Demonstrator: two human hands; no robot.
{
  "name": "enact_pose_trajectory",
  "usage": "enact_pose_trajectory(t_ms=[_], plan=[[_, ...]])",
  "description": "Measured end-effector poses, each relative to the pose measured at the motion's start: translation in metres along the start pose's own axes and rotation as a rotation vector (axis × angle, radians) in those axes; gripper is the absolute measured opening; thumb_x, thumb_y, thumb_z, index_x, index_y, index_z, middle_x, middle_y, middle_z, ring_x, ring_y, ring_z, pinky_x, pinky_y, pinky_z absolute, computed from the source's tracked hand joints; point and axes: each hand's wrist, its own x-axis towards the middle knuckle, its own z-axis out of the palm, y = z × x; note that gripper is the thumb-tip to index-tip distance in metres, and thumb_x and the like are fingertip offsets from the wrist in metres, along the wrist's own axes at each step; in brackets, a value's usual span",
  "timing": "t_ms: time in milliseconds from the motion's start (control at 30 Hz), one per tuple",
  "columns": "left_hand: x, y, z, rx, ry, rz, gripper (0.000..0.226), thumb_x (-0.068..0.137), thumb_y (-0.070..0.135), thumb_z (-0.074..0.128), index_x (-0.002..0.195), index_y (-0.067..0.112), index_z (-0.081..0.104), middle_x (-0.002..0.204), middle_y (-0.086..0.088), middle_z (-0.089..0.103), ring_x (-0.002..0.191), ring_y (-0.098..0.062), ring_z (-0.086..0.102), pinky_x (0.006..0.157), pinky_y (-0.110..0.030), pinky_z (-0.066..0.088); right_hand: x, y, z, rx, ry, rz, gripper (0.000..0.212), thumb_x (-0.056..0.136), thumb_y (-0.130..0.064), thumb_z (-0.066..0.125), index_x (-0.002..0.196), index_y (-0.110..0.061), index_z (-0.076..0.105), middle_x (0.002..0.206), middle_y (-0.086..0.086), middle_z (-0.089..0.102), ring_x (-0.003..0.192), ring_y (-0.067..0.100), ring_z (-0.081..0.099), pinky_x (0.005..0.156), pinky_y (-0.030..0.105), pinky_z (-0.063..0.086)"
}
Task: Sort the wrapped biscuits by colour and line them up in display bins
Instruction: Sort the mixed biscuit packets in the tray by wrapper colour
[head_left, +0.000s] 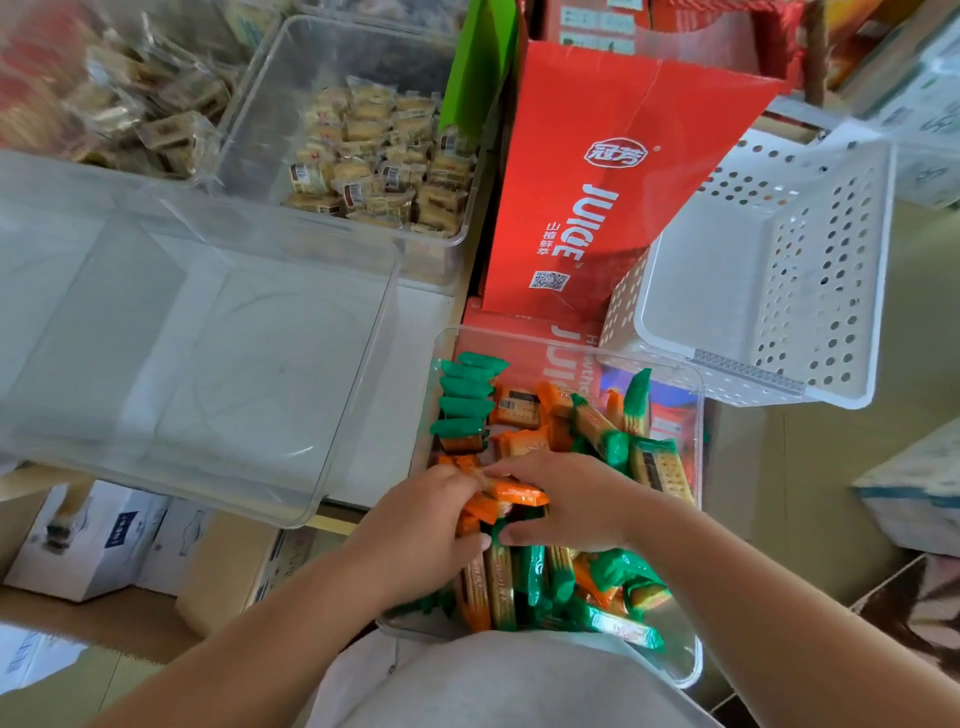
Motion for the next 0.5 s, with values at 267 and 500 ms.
enact_pose_trajectory(t_ms=[267,500], plan=[[0.018,0.004,-0.01,-0.334,0.094,-0.124,0.032,0.086,0.024,0.078,0.101,0.039,0.053,0.1,0.018,0.068,0.092,0.002,0.067,0.086,-0.03,0.059,0.006,-0.003,0.01,0.14,0.275,-0.077,0.053,0.084,-0.053,0.073,0.133,-0.037,0.059,0.116,-0.01,0.069,0.103,0.012,0.063,0.087,0.036,0.052],[0.016,0.006,-0.003,-0.075,-0.151,-0.116,0.068,0.082,0.051,0.074,0.141,0.036,0.043,0.141,0.015,0.051,0.13,-0.006,0.048,0.106,-0.032,0.045,-0.023,0.002,-0.007,0.277,0.685,0.084,0.039,0.081,-0.055,0.065,0.113,-0.032,0.058,0.077,-0.014,0.065,0.061,0.001,0.059,0.057,0.021,0.049]])
